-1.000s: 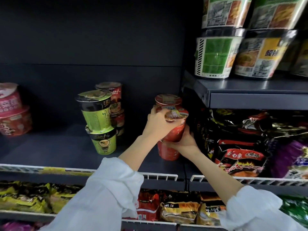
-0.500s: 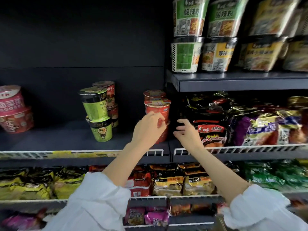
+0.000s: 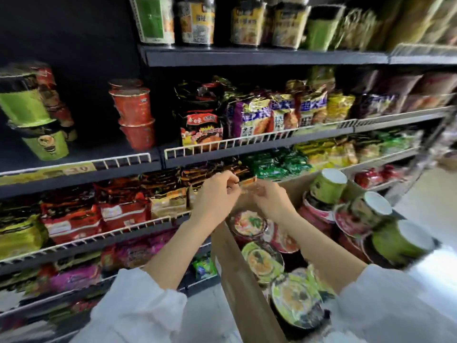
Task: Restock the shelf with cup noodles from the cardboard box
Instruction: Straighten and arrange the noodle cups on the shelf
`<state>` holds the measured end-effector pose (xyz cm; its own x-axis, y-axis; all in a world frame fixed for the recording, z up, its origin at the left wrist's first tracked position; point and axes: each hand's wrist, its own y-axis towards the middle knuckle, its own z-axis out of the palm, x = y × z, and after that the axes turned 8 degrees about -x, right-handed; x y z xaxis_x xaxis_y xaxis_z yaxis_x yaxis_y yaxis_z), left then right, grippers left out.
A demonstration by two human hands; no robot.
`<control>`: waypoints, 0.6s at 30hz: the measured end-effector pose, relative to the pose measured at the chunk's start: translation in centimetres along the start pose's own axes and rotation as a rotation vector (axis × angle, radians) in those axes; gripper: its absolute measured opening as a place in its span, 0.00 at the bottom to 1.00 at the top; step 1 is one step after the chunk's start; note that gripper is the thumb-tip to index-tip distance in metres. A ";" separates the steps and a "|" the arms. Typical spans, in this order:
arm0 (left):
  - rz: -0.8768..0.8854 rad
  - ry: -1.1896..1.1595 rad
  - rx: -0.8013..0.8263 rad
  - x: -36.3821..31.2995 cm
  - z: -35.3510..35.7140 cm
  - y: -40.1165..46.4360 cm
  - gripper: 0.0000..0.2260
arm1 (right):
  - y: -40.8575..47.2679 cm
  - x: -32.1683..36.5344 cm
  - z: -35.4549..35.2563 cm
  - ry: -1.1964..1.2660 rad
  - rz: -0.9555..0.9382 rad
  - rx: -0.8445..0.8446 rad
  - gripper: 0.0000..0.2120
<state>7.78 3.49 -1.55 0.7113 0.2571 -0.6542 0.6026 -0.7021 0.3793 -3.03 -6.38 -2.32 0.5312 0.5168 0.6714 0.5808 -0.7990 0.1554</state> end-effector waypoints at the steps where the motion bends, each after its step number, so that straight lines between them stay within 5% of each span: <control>1: 0.003 -0.004 0.036 -1.0 1.5 -0.3 0.07 | -0.5 -1.6 -1.0 -0.018 0.020 -0.004 0.14; 11: 0.091 0.055 0.302 -11.0 16.5 2.5 0.12 | 2.9 -16.5 -12.0 -0.472 0.085 0.001 0.24; 18: 0.305 0.350 0.394 -15.9 26.2 6.7 0.31 | 6.8 -23.6 -17.3 -0.536 0.094 0.194 0.23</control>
<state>-9.00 -22.67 -5.76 0.9478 0.1615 -0.2750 0.2210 -0.9543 0.2013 -22.33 -29.36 -4.58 0.7948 0.5703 0.2072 0.5918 -0.8041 -0.0567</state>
